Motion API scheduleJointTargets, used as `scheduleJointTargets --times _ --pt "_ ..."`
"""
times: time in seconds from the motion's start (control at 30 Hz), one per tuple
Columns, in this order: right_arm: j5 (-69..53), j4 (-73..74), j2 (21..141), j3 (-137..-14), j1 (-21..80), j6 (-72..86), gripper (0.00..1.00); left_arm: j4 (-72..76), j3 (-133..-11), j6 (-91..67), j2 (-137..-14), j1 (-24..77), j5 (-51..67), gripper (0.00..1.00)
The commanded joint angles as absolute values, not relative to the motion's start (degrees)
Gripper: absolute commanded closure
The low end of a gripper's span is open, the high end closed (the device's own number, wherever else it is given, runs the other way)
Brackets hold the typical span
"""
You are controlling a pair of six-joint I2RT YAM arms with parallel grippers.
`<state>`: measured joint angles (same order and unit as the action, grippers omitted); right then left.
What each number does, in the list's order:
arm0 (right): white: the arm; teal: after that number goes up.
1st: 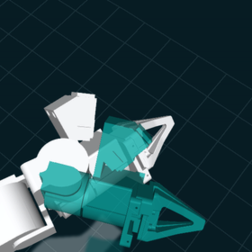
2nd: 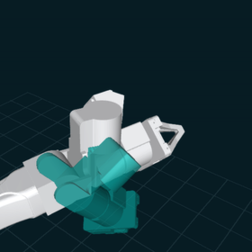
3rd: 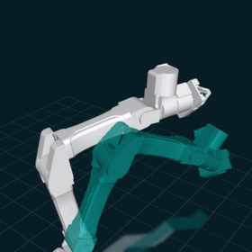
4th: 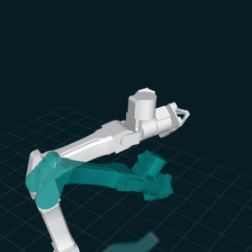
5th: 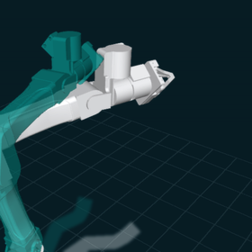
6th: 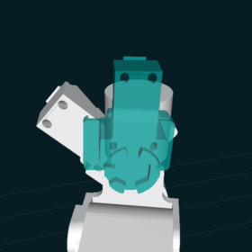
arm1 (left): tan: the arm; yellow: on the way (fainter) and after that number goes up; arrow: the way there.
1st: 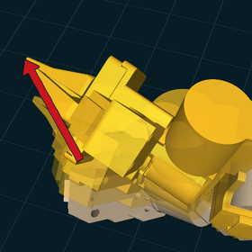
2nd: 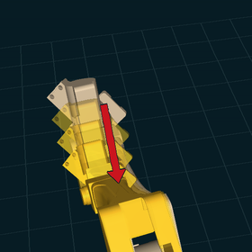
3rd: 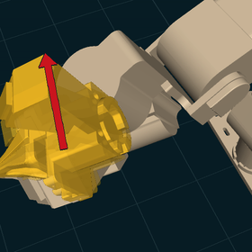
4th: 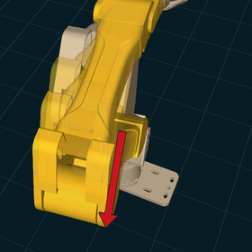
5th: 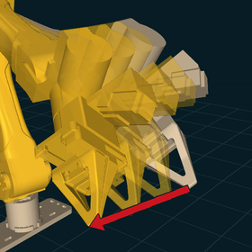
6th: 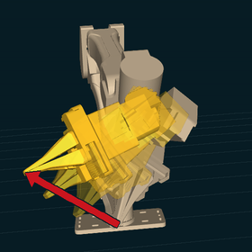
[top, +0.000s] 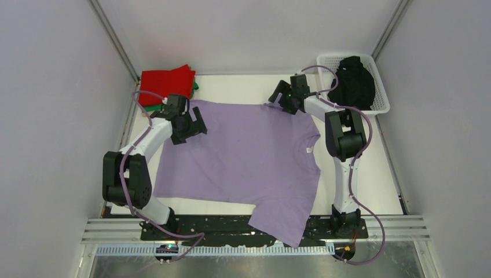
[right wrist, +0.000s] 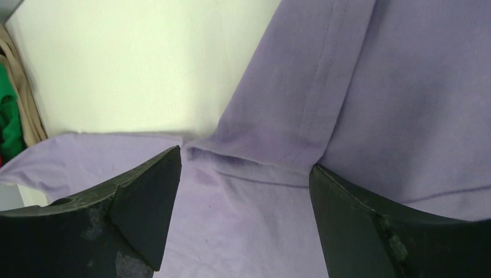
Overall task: Fold and stack the t-shirts
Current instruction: Flatten out the tshirt
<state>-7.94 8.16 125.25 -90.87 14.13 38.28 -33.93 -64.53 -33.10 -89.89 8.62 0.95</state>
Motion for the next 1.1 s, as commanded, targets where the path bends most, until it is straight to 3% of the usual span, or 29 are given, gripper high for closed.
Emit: scheduleJointTargets --times 0.0,0.63,0.97,1.03,1.07 --pt "-4.5 5.3 128.0 -95.1 14.0 42.0 0.15 -32.7 -64.4 -33.7 -89.2 8.6 0.5 0.01" --pt "-0.3 7.7 128.9 -94.7 13.9 46.3 0.64 -33.4 -64.7 -33.7 -89.3 8.5 -0.4 0.00" --pt "-0.3 10.3 131.1 -97.3 13.8 47.6 0.69 -33.4 -64.9 -33.6 -89.8 8.6 -0.2 0.00" --pt "1.5 10.4 131.3 -97.7 13.9 47.5 0.75 -33.4 -65.0 -33.4 -89.8 8.5 -0.2 0.00" --pt "1.9 10.4 131.5 -97.8 13.9 47.3 0.82 -33.4 -65.0 -33.4 -89.9 8.5 -0.3 0.00"
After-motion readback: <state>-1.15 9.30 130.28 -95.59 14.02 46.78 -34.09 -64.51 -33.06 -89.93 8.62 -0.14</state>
